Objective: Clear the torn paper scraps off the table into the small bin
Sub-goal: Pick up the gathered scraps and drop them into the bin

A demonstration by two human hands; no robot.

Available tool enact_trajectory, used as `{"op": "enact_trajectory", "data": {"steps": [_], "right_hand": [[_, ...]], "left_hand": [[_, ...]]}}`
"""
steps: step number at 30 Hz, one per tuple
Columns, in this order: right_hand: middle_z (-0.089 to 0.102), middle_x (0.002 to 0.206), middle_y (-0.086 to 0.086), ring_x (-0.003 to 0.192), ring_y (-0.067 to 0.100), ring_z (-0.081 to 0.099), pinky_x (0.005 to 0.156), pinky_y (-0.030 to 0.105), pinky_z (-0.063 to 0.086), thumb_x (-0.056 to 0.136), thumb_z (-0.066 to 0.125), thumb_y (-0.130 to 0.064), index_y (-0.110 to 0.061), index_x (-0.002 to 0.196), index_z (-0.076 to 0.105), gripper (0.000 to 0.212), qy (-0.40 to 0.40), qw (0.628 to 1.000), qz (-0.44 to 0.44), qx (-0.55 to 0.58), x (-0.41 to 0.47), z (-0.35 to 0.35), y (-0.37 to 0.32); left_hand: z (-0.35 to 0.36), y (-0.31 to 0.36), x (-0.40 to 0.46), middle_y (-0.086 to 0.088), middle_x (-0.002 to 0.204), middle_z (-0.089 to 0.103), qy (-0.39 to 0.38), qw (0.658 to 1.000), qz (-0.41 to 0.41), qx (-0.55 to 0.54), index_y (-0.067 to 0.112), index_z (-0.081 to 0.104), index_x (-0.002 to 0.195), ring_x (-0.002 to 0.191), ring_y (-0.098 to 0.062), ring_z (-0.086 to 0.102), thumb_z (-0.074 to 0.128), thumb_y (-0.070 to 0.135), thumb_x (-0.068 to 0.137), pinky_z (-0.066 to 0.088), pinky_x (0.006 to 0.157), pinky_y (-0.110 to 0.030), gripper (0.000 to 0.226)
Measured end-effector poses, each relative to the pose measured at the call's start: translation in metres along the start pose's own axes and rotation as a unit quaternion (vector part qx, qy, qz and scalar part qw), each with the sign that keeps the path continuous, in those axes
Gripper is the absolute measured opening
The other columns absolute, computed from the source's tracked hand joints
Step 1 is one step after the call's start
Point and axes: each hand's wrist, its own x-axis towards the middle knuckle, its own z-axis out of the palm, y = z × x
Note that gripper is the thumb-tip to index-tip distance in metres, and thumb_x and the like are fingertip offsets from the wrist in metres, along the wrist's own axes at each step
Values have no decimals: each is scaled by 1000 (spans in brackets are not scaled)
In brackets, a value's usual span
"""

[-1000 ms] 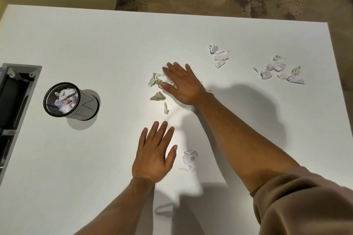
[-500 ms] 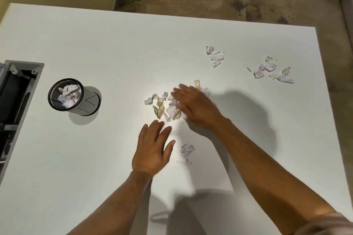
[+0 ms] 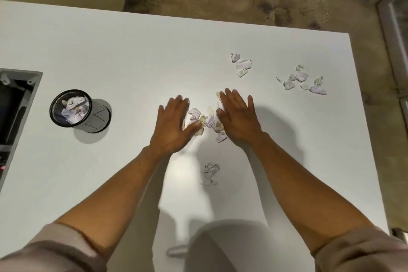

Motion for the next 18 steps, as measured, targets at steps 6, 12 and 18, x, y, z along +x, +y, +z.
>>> {"op": "enact_trajectory", "data": {"steps": [6, 12, 18], "right_hand": [[15, 161, -5, 149, 15, 6, 120, 47, 6, 103, 11, -43, -24, 153, 16, 53, -33, 998, -57, 3, -22, 7, -14], [12, 162, -6, 149, 10, 1, 122, 39, 1, 105, 14, -41, -25, 153, 19, 51, -62, 995, -60, 59, -72, 12, -23], [9, 162, -7, 149, 8, -2, 122, 40, 6, 105, 19, -44, -25, 153, 18, 52, -112, 988, -49, 90, -116, 13, -32]], "left_hand": [[19, 9, -9, -5, 158, 30, -65, 991, 83, 87, 21, 39, 147, 149, -29, 14, 27, 86, 78, 7, 117, -58, 95], [32, 11, -44, -4, 158, 30, -96, 984, 137, 57, 23, 43, 144, 149, -33, 12, 44, 83, 75, 5, 119, -55, 92], [26, 9, -79, -5, 158, 30, -143, 977, 155, 41, 22, 40, 146, 149, -32, 15, 58, 79, 70, 11, 119, -56, 97]]}}
